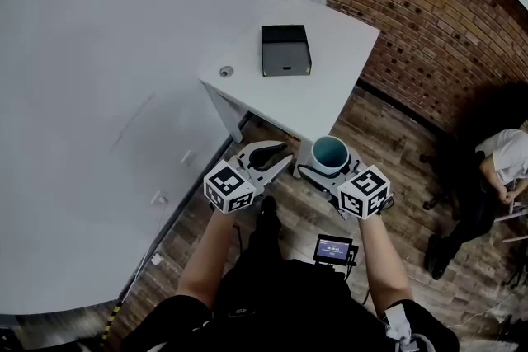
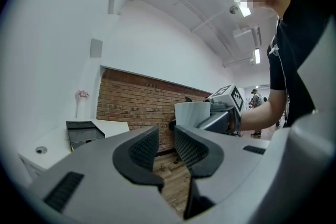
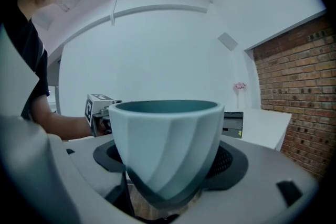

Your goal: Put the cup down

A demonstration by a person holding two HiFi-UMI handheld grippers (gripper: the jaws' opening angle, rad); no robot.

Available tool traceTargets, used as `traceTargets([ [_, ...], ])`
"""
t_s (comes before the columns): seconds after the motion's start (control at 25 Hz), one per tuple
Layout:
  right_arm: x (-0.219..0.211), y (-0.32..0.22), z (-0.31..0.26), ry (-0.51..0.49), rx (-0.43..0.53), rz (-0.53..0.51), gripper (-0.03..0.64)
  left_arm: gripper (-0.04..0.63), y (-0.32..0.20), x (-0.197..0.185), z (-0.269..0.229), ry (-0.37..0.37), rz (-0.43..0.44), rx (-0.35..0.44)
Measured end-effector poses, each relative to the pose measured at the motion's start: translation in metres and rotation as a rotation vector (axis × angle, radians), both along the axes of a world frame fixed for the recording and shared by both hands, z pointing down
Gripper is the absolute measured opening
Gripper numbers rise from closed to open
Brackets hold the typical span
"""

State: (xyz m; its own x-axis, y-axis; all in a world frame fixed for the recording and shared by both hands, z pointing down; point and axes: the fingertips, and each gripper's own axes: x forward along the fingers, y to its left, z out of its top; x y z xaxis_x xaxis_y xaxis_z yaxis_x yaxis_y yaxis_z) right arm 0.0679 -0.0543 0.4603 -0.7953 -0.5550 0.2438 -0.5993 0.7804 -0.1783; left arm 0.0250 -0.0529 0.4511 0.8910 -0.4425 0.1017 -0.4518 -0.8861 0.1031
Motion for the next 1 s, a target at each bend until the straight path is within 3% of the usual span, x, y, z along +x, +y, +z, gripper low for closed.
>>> traceTargets([
  [0.56, -0.025, -0.144, 0.001, -0.013, -0.016, 0.069, 0.393, 0.084, -0.145, -0.029, 0.006, 0.004, 0.054, -0.036],
  [1.0, -0.041, -0.218, 0.001, -0.005, -0.038, 0.115, 0.393, 0.086, -0.221, -0.046, 0.004, 0.016, 0.092, -0.055],
])
